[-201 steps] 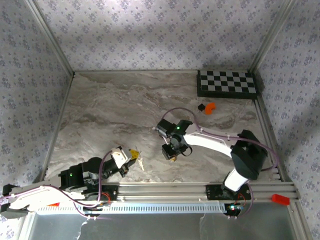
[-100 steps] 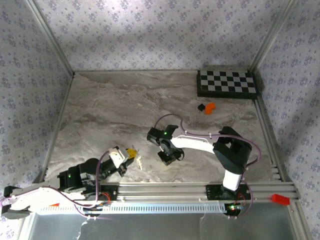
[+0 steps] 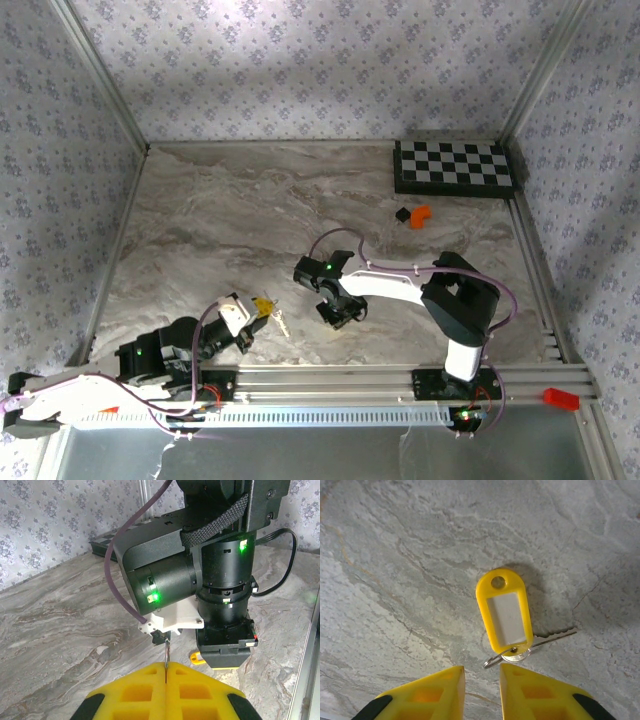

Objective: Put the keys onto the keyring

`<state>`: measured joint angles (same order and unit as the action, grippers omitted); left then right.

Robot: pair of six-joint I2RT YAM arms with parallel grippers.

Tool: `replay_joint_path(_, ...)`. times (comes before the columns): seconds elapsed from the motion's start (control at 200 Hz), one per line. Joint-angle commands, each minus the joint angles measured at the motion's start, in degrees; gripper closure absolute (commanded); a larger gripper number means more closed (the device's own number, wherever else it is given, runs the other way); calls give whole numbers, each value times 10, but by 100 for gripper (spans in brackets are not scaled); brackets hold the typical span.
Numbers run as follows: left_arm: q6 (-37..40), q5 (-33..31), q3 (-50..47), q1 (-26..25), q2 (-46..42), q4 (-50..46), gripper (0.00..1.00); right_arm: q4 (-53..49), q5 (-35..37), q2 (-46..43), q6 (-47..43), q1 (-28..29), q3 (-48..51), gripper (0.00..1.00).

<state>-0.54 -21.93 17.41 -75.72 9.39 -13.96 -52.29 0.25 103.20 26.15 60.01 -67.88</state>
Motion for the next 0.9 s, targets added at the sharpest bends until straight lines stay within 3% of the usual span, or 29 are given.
replay_joint_path(0.0,-3,-6,2,3,-11,10,100,-16,11,13,0,-3,-9,75)
replay_joint_path(0.355,-3,-5,-1,3,-14,10,100,-3,12,26,-7,-11,-9,69)
replay_joint_path(0.895,-3,-6,-4,3,-15,13,100,-7,18,15,-9,-16,10,80)
